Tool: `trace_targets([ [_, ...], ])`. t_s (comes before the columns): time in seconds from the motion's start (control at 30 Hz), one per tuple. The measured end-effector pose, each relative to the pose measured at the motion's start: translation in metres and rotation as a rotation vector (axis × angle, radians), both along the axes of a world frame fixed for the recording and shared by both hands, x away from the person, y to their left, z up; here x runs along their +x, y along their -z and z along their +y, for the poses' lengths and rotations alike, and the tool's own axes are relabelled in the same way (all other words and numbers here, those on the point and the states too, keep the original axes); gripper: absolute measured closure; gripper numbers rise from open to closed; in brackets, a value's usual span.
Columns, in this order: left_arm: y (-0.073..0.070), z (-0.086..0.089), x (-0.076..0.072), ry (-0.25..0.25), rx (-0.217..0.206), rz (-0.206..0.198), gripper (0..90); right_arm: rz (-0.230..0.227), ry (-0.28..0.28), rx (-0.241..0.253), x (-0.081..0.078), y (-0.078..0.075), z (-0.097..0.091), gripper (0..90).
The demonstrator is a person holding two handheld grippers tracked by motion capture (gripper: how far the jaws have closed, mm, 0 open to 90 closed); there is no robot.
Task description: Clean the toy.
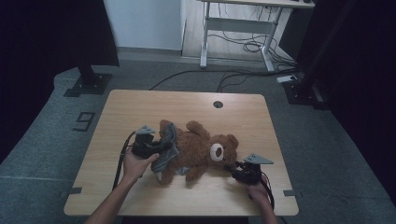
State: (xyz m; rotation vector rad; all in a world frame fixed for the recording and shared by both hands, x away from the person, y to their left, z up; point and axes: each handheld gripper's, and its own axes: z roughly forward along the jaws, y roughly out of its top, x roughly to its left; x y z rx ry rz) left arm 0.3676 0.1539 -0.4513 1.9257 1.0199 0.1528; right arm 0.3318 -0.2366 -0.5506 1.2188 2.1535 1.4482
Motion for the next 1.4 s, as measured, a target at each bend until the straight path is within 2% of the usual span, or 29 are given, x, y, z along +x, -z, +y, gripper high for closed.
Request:
trace_targets([
  [0.1,-0.009,-0.016,-0.002,0.024,0.015,-0.039,76.6,0.0,0.0,0.0,0.0,0.0,0.0,60.8],
  [0.17,-0.01,-0.027,0.0,0.039,0.013,-0.036,76.5,0.0,0.0,0.0,0.0,0.0,0.0,60.8],
  [0.27,0.0,-0.038,0.006,0.042,0.046,-0.027,76.5,0.0,0.0,0.001,0.0,0.0,0.0,60.8],
  [0.3,0.004,-0.038,0.008,0.037,0.046,-0.021,76.5,0.001,-0.001,-0.001,0.0,0.0,0.0,60.8],
  [0.43,0.016,-0.026,0.009,0.013,0.034,-0.002,76.7,-0.001,-0.004,-0.001,0.0,0.0,0.0,60.8],
  [0.53,0.023,-0.013,0.01,-0.033,0.083,0.006,76.8,-0.001,-0.004,-0.001,0.0,0.0,0.0,60.8],
  [0.67,0.04,0.002,0.018,-0.064,0.077,0.077,76.9,0.0,-0.003,0.001,0.0,0.0,0.0,60.9],
  [0.77,0.05,0.006,0.024,-0.073,0.077,0.108,76.9,0.0,-0.003,0.002,0.0,0.0,0.0,60.8],
  [0.83,0.053,0.006,0.026,-0.078,0.094,0.113,76.9,0.001,-0.004,0.003,0.0,0.0,0.0,60.8],
  [0.9,0.056,0.007,0.029,-0.084,0.098,0.134,76.8,0.002,-0.005,0.002,0.0,0.0,0.0,60.9],
  [1.03,0.057,0.012,0.03,-0.1,0.127,0.141,76.7,0.002,-0.005,0.003,0.0,0.0,0.0,60.8],
  [1.1,0.053,0.018,0.029,-0.108,0.104,0.137,76.5,0.002,-0.005,0.003,0.0,0.0,0.0,60.8],
  [1.17,0.04,0.022,0.024,-0.112,0.064,0.106,76.5,0.004,-0.004,0.004,0.0,0.0,0.0,60.8],
  [1.27,0.018,0.02,0.013,-0.091,0.025,0.038,76.5,0.007,-0.003,0.008,0.0,0.0,-0.001,60.9],
  [1.3,0.007,0.017,0.009,-0.079,0.004,0.004,76.4,0.007,-0.003,0.007,0.0,0.0,-0.001,60.8],
  [1.4,-0.017,0.004,0.004,-0.043,-0.018,-0.052,76.4,0.005,-0.003,0.004,0.0,0.0,0.0,60.8],
])
